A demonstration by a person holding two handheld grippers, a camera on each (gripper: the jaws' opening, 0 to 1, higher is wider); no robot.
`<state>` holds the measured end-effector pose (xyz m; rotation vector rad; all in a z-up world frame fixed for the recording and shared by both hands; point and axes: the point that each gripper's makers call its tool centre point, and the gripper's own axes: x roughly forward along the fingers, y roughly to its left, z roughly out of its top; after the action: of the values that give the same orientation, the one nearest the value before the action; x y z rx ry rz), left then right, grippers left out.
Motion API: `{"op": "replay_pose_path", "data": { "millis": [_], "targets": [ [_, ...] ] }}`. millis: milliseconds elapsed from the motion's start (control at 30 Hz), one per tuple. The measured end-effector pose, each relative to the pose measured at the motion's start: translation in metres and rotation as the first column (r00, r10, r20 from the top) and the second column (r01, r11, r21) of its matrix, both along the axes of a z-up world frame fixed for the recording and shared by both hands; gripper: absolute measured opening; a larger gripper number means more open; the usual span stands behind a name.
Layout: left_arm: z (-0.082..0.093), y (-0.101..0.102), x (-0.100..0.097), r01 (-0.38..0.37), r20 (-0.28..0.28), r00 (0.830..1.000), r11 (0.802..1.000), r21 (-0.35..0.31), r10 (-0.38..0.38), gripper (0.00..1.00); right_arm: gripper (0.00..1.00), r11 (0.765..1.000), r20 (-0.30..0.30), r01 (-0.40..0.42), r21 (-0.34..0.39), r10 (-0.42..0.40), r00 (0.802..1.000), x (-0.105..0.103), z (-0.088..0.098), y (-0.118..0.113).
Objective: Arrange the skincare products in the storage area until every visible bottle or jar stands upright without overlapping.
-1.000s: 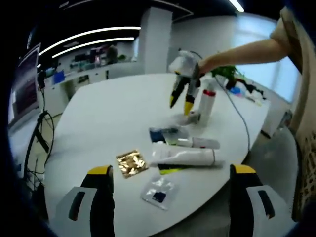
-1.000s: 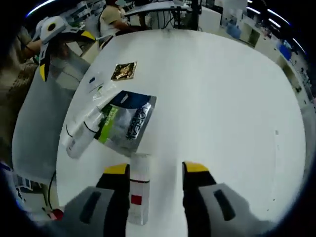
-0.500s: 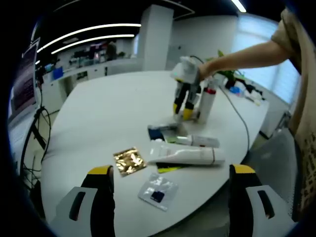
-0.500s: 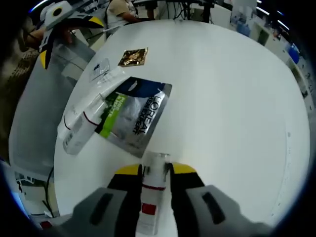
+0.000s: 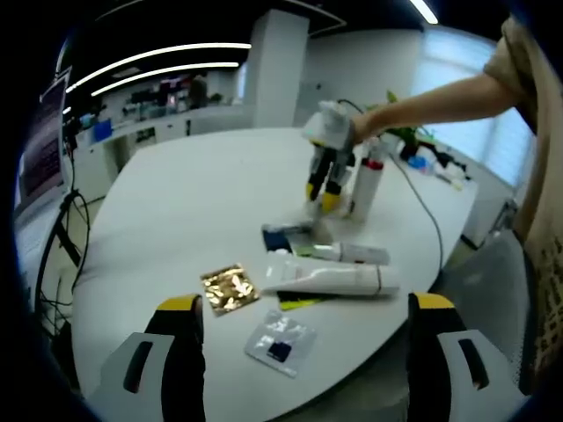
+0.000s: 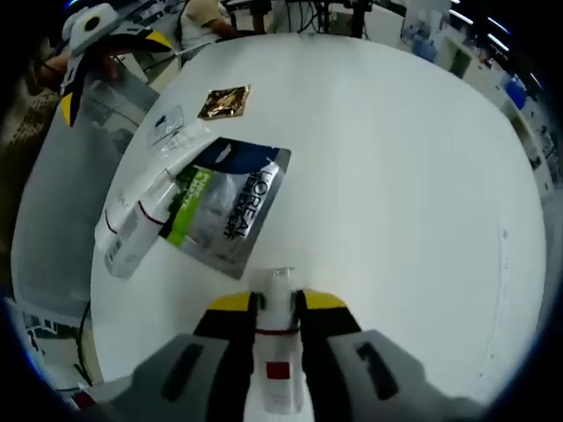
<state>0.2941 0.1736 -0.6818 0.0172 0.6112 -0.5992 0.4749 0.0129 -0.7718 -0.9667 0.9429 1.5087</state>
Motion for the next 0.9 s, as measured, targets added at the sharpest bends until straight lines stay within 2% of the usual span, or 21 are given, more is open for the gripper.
{"op": "replay_pose_path", "data": {
  "millis": [233,333,533,700,833,900],
  "targets": [
    [0.004,-0.001,0.001,-0.002,0.003,1.000,1.000,-0.025,0.002,0.94,0.19,0.995,0.058,0.067,0.067,-0.071,0.996,0.018,0.019,0.002],
    [0.006,-0.003,0.000,0.009,0.007,1.000,1.000,-0.027,-0.009,0.94,0.19,0.982,0.087,0.121,0.142,-0.134,0.987,0.026,0.035,0.005],
    [0.009,-0.005,-0.001,0.029,0.016,0.999,0.999,-0.022,-0.029,0.94,0.19,0.963,0.106,0.177,0.203,-0.201,0.974,0.029,0.057,0.001],
    [0.020,-0.007,0.003,0.013,0.036,0.999,0.998,-0.062,-0.010,0.94,0.19,0.961,0.157,0.167,0.220,-0.204,0.966,0.027,0.069,-0.002],
    [0.028,-0.009,0.008,0.022,0.059,0.998,0.998,-0.056,-0.018,0.94,0.18,0.939,0.194,0.177,0.296,-0.241,0.951,0.032,0.090,0.006],
    [0.034,-0.011,0.010,0.031,0.079,0.997,0.998,-0.055,-0.027,0.94,0.18,0.923,0.242,0.165,0.347,-0.258,0.935,0.036,0.108,0.011]
  ]
}}
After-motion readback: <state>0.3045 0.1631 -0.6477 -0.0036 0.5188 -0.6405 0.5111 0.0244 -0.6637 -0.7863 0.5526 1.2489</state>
